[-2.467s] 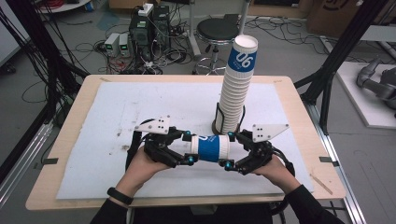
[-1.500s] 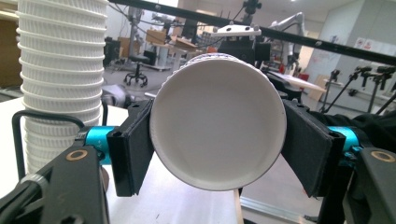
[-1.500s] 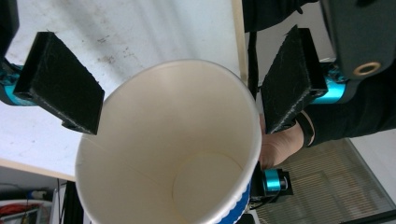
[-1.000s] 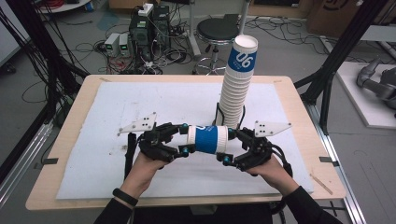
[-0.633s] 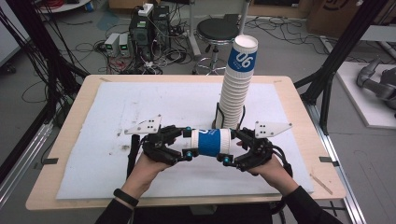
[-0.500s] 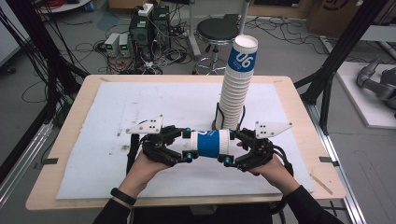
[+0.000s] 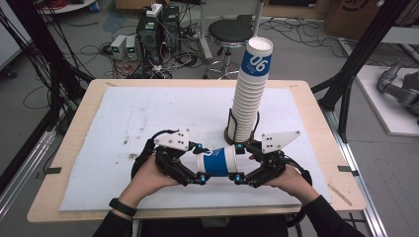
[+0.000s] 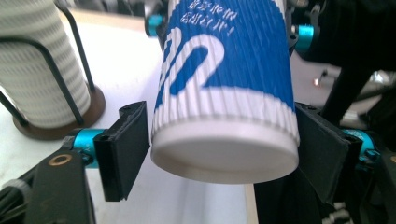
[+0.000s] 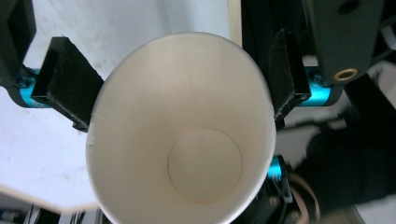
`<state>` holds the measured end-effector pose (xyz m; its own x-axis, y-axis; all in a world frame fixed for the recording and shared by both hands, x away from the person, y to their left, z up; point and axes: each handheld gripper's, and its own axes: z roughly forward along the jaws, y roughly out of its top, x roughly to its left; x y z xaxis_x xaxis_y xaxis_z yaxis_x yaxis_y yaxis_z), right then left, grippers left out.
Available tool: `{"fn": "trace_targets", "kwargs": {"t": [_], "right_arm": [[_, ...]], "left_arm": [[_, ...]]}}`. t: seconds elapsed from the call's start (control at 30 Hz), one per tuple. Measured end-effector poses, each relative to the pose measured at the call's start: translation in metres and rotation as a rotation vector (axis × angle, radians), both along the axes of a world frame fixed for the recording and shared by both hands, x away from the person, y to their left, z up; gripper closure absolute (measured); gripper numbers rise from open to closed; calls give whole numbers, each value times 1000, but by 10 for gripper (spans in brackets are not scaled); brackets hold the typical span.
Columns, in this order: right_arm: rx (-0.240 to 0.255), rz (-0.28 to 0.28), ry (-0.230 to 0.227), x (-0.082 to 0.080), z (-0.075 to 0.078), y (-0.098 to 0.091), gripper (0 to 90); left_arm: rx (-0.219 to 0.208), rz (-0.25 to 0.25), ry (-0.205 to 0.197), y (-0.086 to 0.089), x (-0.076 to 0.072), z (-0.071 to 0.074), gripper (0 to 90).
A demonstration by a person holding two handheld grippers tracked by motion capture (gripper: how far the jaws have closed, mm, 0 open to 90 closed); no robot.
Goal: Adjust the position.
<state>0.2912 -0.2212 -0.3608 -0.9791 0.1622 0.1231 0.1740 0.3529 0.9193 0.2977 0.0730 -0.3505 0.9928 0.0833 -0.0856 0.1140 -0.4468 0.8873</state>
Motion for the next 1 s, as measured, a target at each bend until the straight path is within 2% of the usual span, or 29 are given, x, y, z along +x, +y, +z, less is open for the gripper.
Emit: {"fn": "trace_targets", "kwargs": {"t": [0.1,0.23,0.4,0.5,0.6,0.77,0.9,1.0], "right_arm": [[-54,10,-26,-2,1,2,205],[-42,14,-34,-2,2,1,172],[8,1,-37,-2,7,-3,163],[56,-24,-32,0,11,-8,163],[85,-34,-16,1,13,-11,163],[141,-43,21,0,13,-7,163],[168,-55,53,-2,12,-1,163],[191,-59,60,-2,12,1,164]], "left_arm": [[24,-32,5,-3,0,-2,284],[24,-52,-26,-5,0,-5,293],[-61,-45,-62,0,2,-7,298],[-131,-17,-52,5,3,-7,299],[-185,-10,-38,9,5,-6,299],[-230,-12,-28,8,5,-6,298],[-256,-20,-14,4,4,-10,297],[-245,-24,-16,1,4,-11,297]]}}
